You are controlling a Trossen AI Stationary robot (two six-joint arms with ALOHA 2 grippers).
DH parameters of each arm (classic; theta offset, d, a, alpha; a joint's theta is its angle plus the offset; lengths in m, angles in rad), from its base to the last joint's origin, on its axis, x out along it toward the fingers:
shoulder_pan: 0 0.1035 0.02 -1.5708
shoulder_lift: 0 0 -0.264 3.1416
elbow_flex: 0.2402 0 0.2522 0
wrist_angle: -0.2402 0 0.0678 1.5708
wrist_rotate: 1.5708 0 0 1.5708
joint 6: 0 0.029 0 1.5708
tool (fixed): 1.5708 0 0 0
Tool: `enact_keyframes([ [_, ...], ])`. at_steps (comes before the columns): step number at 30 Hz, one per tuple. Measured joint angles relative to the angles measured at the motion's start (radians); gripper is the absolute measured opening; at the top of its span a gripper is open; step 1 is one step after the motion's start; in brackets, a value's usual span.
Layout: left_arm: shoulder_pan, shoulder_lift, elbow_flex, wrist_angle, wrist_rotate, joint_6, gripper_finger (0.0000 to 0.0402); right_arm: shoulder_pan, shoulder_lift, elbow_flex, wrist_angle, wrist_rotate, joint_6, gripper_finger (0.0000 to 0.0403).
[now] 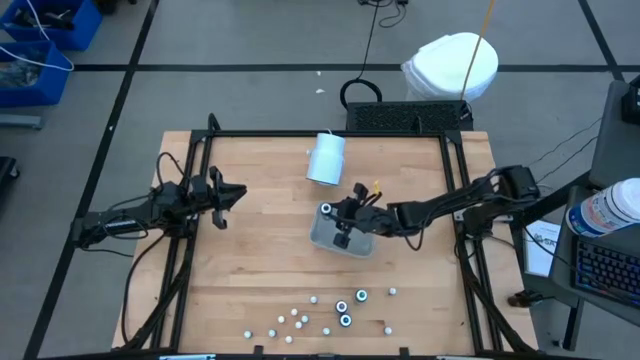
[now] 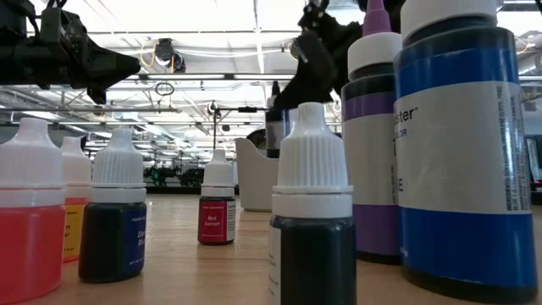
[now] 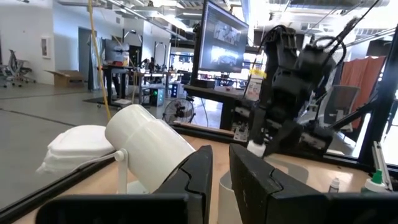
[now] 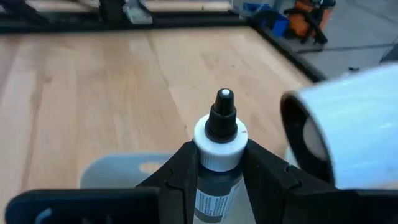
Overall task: Pick & Place food coloring
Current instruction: Put the large black food coloring bottle into the gray bin
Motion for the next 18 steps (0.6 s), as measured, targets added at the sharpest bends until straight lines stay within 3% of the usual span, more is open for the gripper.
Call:
enact_keyframes([
  [18, 0.0, 0.0, 0.0, -0.011, 0.007, -0.004, 0.006, 0.0, 0.159, 0.0, 0.108, 0.056, 0.081, 0.0095],
])
